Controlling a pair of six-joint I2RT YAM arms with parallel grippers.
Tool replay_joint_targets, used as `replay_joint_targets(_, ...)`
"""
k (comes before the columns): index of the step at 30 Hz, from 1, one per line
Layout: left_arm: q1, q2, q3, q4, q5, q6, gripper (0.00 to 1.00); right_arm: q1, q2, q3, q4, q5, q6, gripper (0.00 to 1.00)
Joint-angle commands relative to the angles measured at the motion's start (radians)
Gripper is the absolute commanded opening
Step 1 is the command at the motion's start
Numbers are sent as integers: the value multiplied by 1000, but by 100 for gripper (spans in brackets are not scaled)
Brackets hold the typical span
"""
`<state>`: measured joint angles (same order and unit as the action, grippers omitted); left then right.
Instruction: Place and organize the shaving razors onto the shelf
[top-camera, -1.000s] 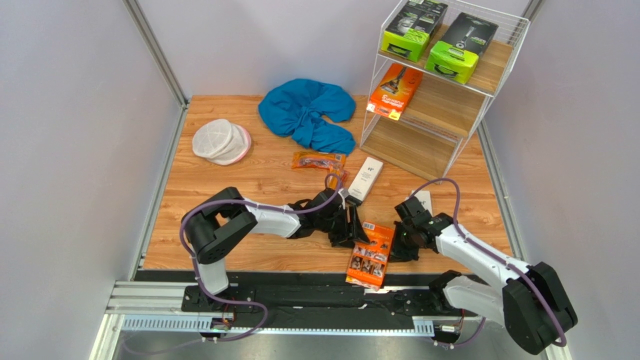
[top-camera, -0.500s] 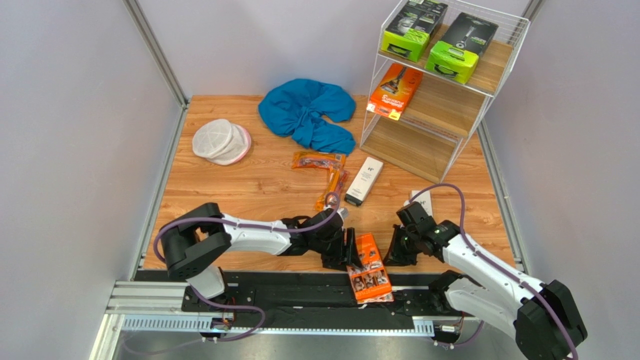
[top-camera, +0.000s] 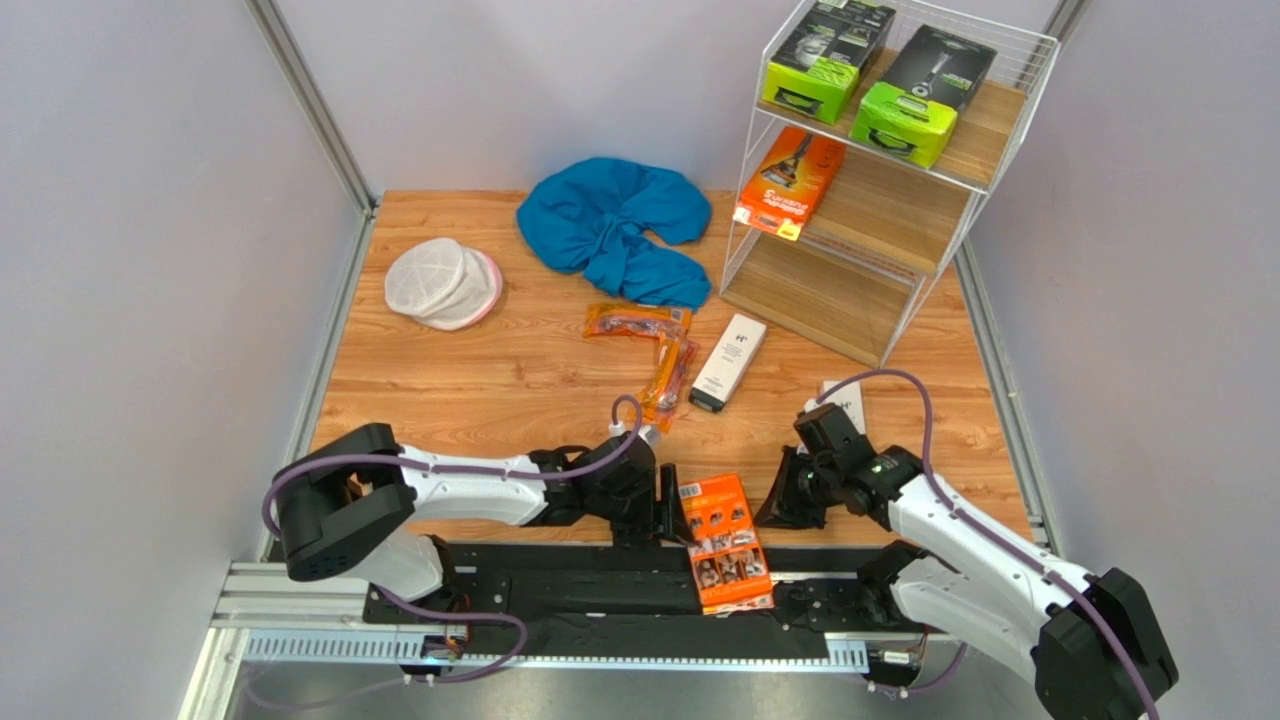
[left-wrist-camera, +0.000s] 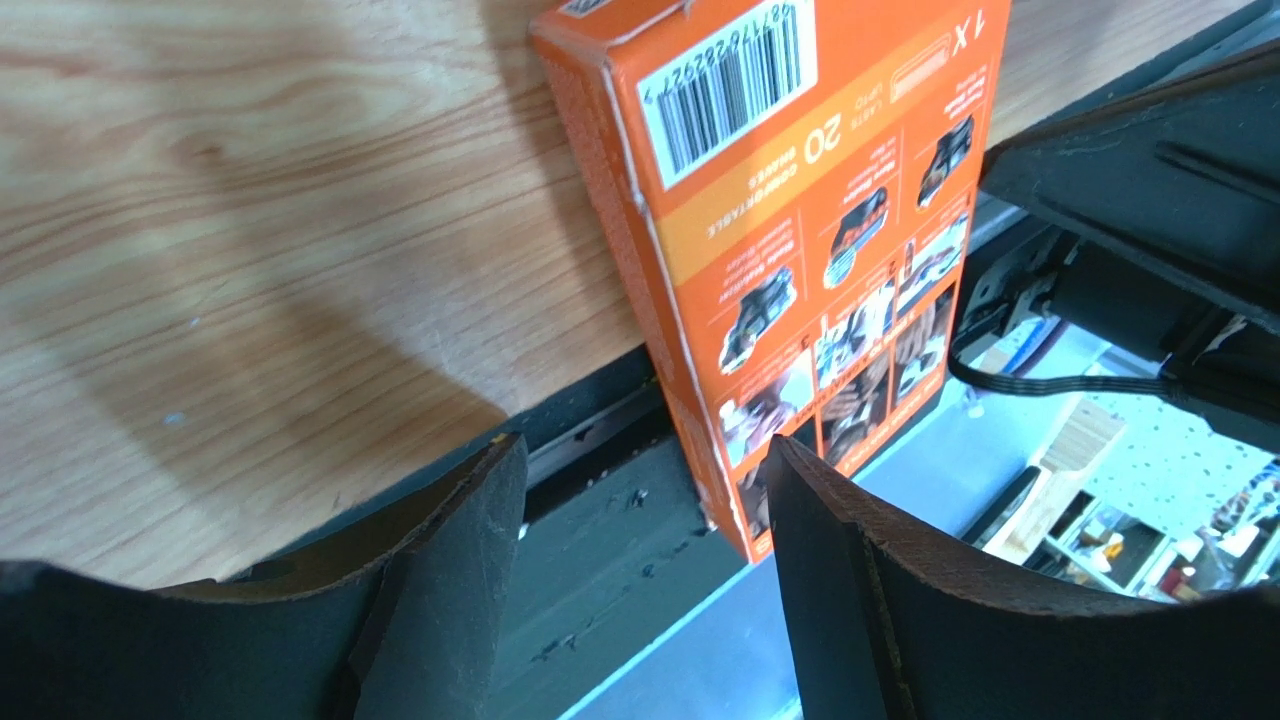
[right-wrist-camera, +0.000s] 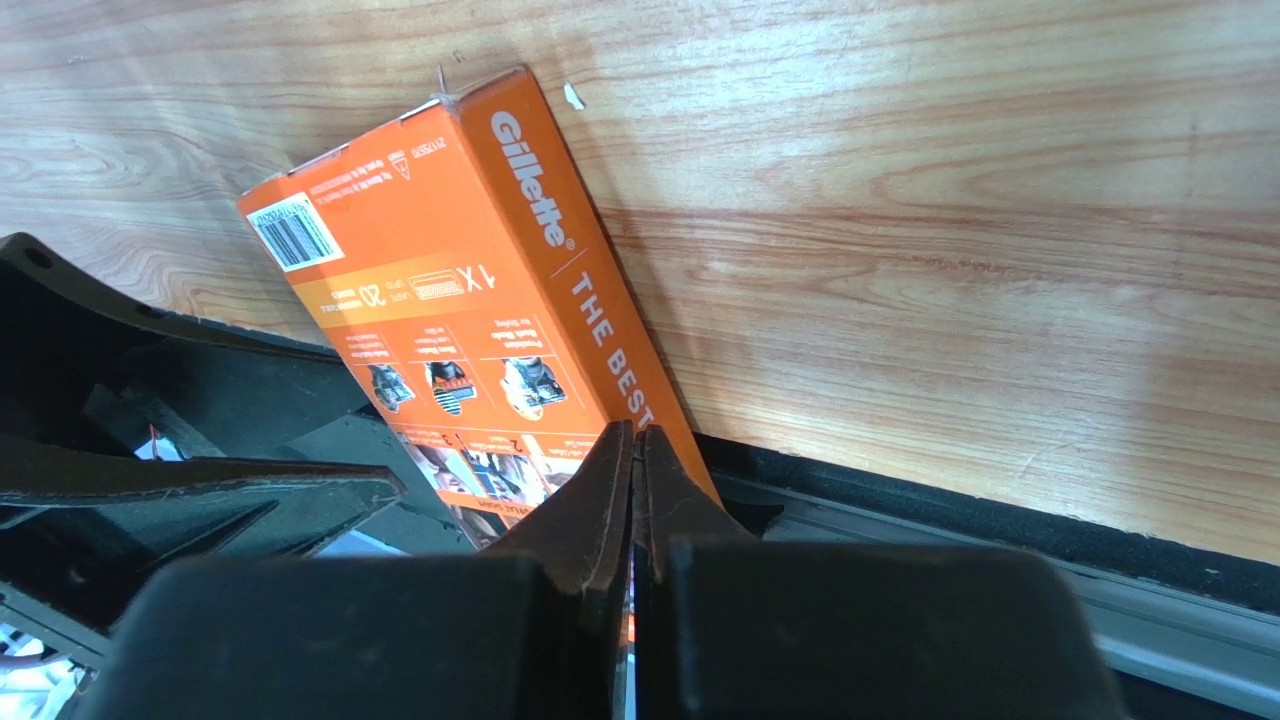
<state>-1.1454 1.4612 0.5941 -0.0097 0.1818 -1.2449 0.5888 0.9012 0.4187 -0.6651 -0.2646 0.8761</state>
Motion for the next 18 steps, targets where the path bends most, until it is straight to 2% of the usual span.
replay_joint_targets(1,-16,36,0,149,10,-36,69,6,-15,-9,35,-16,18,0)
replay_joint_targets(11,-66,192,-30,390,4,-148,67,6,-33,-27,39,-19,26,0)
replay_joint_targets(18,-106,214,-92,568,-103,-177,57,5,-30,-44,75,-48,34,0)
